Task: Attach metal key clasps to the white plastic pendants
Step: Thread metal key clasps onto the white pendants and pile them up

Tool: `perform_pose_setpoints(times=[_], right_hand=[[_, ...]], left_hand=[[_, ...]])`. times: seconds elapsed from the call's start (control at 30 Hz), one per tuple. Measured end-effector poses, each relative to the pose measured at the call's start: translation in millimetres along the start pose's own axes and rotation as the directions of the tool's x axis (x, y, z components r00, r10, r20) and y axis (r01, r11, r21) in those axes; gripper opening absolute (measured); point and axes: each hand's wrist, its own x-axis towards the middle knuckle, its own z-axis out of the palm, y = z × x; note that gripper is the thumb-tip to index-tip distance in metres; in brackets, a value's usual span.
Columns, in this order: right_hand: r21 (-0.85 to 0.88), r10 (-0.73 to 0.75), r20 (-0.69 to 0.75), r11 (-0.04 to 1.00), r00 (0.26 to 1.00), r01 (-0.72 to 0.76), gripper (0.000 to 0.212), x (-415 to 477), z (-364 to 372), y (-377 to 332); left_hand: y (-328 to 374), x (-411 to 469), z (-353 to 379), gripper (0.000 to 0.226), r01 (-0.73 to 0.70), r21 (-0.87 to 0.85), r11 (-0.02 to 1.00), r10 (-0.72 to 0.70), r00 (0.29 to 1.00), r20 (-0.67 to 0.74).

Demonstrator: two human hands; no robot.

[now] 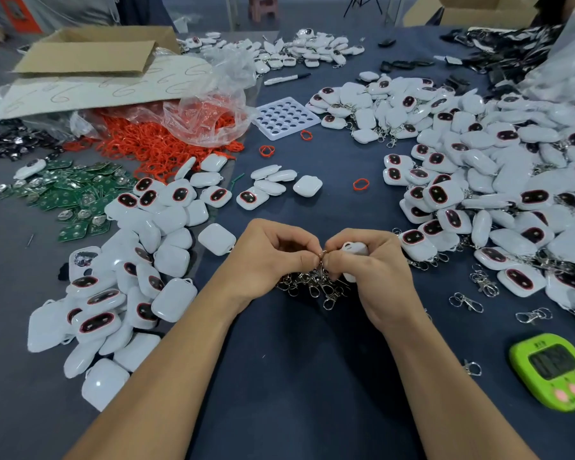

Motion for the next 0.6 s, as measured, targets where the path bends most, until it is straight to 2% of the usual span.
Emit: perform_pose_setpoints(times=[0.07, 0.3, 0.6], right_hand=[[0.003, 0.007, 0.028, 1.0, 1.0, -0.007, 0.005, -0.2, -1.8, -0.4], [-0.001, 0.009, 0.103, 1.0, 0.995, -0.009, 0.02, -0.9, -5.9, -2.7], [-0.04, 0.011, 0.139, 0.999, 0.99, -0.006, 0.026, -1.0, -6.2, -2.0]], left_hand=[[0.3, -0.5, -0.3, 0.029, 0.001, -0.002, 1.0, 0.0, 1.0, 0.026], [3.0, -2.7, 1.7, 0.02, 0.03, 0.024, 0.999, -0.031, 0.998, 0.05], [-2.7, -2.1, 6.2, 0.013, 0.048, 0.13, 0.99, -0.048, 0.999, 0.0]])
